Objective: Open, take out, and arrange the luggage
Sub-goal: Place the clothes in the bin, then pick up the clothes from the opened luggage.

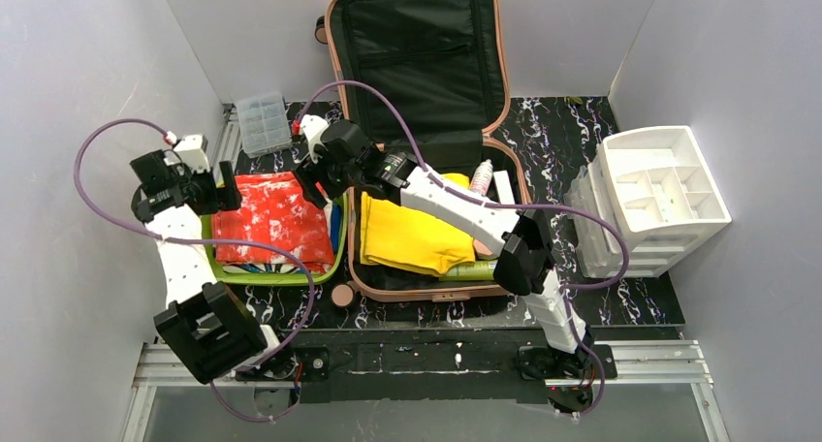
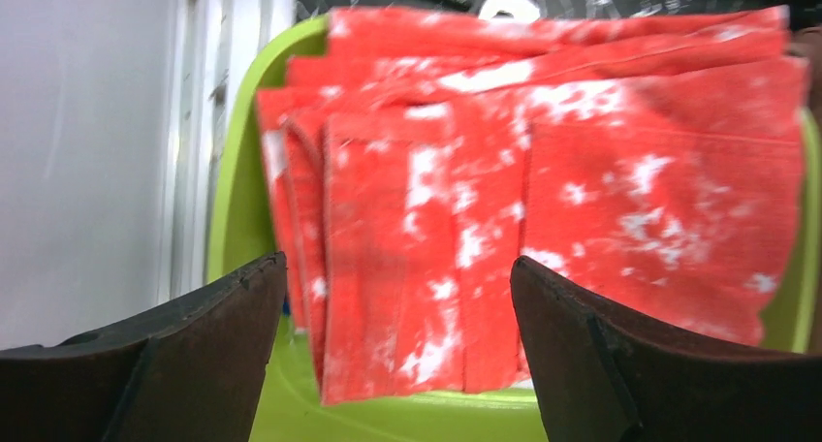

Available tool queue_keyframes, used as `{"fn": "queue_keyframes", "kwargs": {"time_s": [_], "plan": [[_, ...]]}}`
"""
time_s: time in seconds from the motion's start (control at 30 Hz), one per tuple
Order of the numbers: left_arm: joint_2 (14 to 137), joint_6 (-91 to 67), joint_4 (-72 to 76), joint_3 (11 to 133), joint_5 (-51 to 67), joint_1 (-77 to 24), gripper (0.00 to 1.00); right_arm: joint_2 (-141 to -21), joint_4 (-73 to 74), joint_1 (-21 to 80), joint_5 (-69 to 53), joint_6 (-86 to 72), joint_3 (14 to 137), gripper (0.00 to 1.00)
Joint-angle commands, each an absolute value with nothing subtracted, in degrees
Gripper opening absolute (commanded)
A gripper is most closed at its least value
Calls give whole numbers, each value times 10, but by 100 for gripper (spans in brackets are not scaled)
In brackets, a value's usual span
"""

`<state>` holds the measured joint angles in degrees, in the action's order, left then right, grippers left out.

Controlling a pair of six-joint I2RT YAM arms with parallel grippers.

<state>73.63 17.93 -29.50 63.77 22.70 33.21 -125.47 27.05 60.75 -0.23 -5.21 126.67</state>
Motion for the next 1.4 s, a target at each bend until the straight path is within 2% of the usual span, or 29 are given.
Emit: {"fn": "queue_keyframes", "kwargs": {"time_s": [0.0,0.1,0.2,0.27,0.37,0.57,0.7,0.77,0.8,0.97,1.07,1.2,1.37], "plan": [[737,172,-295,662,253,250,78,-1215,276,595,15,-17,1275,70],[763,179,-291,662,236,172,56,-1182,276,568,4,-6,1245,59],[808,171,-282,677,216,111,43,-1128,260,519,-31,-1,1182,48],[847,170,-275,694,192,81,31,-1086,240,477,-52,-1,1129,46],[906,177,-253,703,151,50,19,-1015,212,415,-73,-1,1049,45],[992,195,-253,677,165,21,3,-918,163,352,-71,-2,901,45],[986,212,-249,656,168,16,0,-900,151,327,-83,-4,857,46],[961,212,-241,654,159,17,2,-900,149,318,-89,-4,851,46],[947,208,-238,659,158,21,8,-902,151,316,-91,-2,852,47],[878,174,-259,715,187,74,50,-925,199,296,-98,21,869,57],[842,184,-279,743,198,79,64,-934,212,274,-106,23,858,66],[809,162,-320,781,273,59,72,-962,232,256,-130,24,839,73],[810,125,-348,802,287,-50,79,-996,274,246,-203,69,832,77]]}}
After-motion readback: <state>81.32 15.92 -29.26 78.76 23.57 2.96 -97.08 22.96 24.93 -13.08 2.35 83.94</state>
